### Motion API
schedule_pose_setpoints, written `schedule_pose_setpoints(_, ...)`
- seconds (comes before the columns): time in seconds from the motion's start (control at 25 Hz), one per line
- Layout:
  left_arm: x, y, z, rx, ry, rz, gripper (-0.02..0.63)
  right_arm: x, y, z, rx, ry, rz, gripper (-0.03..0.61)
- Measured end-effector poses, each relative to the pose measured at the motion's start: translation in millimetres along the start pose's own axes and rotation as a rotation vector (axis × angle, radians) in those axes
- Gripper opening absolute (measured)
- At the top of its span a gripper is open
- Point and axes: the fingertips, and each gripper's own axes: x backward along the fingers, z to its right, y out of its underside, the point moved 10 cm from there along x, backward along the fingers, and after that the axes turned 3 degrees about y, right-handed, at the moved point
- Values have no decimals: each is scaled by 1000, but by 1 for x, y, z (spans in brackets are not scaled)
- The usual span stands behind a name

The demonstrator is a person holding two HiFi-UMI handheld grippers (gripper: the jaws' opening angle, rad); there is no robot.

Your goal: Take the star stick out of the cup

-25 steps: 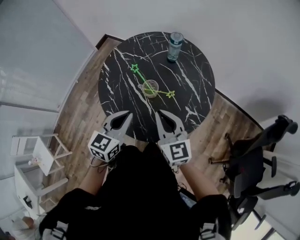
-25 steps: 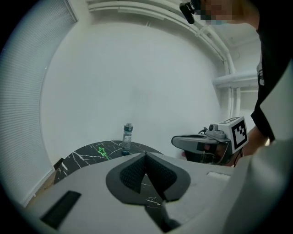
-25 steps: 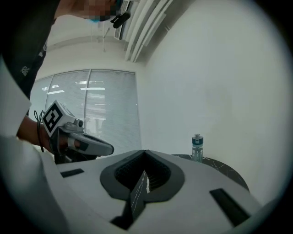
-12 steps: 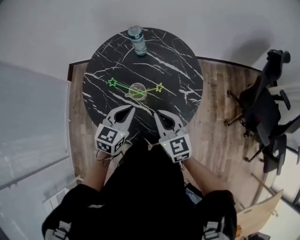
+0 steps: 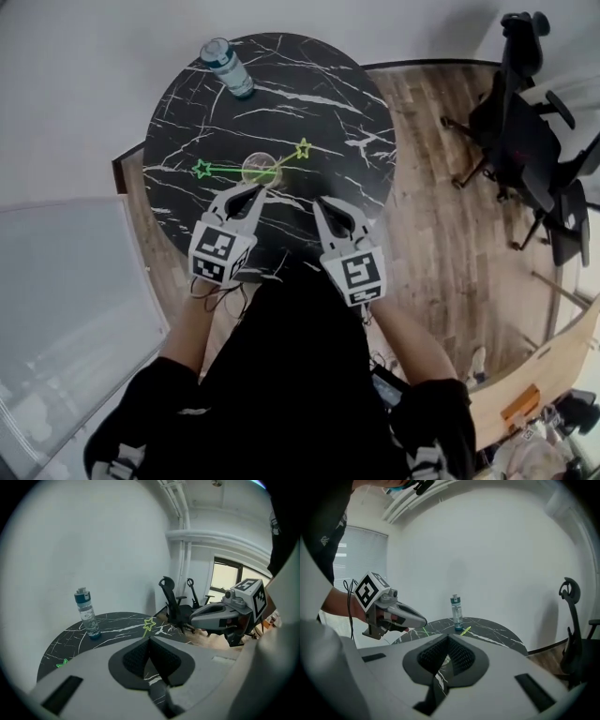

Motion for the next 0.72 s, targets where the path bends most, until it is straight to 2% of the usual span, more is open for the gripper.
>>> schedule_pose_setpoints(0.4, -56, -4, -7, -67, 5, -157, 0, -36, 32, 41, -65, -41, -51, -5)
schedule_pose_setpoints(0.56, -77, -2, -13, -76, -13, -219, 0, -47, 39, 58, -48, -54, -84, -5)
schedule_pose_setpoints(0.72, -90, 1, -17, -86, -34, -273, 2, -57, 40, 66, -34, -108, -104, -5)
